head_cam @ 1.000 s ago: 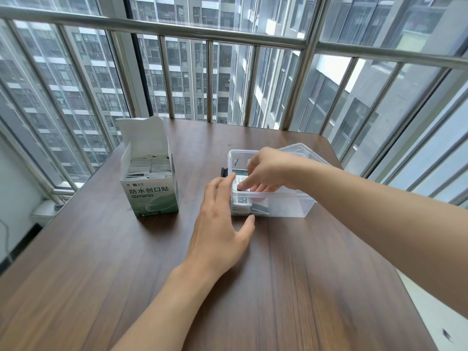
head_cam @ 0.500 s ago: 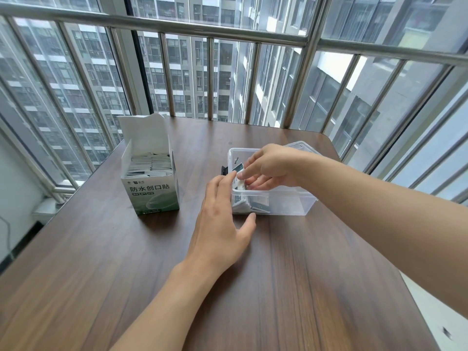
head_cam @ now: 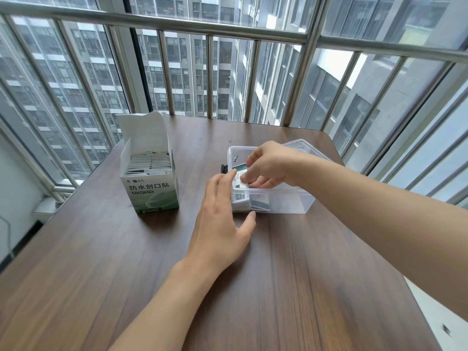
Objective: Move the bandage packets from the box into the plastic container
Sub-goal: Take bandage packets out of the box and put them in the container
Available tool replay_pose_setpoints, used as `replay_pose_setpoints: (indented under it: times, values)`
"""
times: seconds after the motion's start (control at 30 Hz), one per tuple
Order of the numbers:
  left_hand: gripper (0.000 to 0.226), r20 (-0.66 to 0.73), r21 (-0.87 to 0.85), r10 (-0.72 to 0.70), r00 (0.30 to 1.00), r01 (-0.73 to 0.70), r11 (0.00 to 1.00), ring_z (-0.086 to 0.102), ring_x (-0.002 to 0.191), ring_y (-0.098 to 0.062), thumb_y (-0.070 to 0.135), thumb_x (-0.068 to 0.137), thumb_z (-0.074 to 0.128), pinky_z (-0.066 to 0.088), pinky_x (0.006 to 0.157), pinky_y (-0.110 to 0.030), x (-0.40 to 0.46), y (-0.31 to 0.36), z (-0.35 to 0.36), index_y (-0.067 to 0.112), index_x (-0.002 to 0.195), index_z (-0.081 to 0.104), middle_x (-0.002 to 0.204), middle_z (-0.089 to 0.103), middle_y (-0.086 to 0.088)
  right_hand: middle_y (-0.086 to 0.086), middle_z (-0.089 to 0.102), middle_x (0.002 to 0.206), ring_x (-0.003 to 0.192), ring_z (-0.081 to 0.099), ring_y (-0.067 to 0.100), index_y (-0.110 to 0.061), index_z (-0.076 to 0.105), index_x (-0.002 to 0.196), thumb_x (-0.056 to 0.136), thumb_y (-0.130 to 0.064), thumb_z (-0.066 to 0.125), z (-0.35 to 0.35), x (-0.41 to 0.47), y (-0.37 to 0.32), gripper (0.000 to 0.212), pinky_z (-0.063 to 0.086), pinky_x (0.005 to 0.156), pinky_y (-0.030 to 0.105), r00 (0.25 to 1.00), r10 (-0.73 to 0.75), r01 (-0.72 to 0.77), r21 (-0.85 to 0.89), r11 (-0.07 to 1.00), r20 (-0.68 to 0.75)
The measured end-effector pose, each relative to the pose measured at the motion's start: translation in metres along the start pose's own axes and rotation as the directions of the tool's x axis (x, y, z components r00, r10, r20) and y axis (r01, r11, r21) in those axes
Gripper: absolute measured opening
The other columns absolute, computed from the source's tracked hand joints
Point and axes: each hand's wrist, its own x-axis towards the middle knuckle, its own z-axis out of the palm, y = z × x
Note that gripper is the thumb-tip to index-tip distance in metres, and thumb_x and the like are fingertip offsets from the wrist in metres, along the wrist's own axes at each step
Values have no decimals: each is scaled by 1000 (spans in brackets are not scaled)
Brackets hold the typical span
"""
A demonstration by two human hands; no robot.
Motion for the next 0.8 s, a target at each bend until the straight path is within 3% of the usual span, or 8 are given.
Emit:
replay_pose_setpoints:
  times: [0.2,0.37,0.5,0.6,0.7,0.8]
  values:
    - [80,4,7,-1,1000,1,1000,53,116,-17,28,78,73,57,88,-43,-1,0,0,26,149,36,137,36,10,19,73,91,65,68,21,-4,59,104,80,2,80,4,-2,-1,32,61,78,33,1000,-1,0,47,999,11]
    - [80,6,14,1,1000,-1,1000,52,116,-18,30,77,73,57,89,-43,-1,1,-1,26,148,36,137,37,9,16,69,85,60,63,18,-5,59,89,82,7,76,-3,-6,-3,22,61,70,30,1000,-1,1,149,989,-5]
    - [81,4,17,-3,1000,3,1000,52,115,-16,28,78,74,56,89,-43,-2,1,-2,26,149,35,138,37,10,17,73,86,60,67,18,-3,56,112,81,9,75,-29,-12,-2,39,63,64,31,998,11,2,215,977,-59]
    - [81,2,27,4,1000,-4,1000,52,115,-17,27,78,75,57,88,-43,-1,1,-2,25,149,35,137,37,9,17,72,84,61,67,20,-4,55,112,80,10,77,-36,-15,7,42,63,64,32,997,45,-36,140,990,-65]
    - [82,5,31,7,1000,-7,999,52,115,-17,27,78,76,57,88,-43,-1,1,-1,25,149,36,137,36,10,12,72,73,61,67,21,-2,59,99,79,8,79,-33,-13,17,30,64,67,32,995,68,-65,54,996,-72]
    - [82,7,25,8,1000,-8,1000,52,115,-16,26,78,76,56,89,-43,-1,2,0,26,149,36,137,36,10,13,76,78,77,75,24,-2,64,92,79,1,81,-25,-6,21,22,62,84,36,994,92,-96,-49,994,-66]
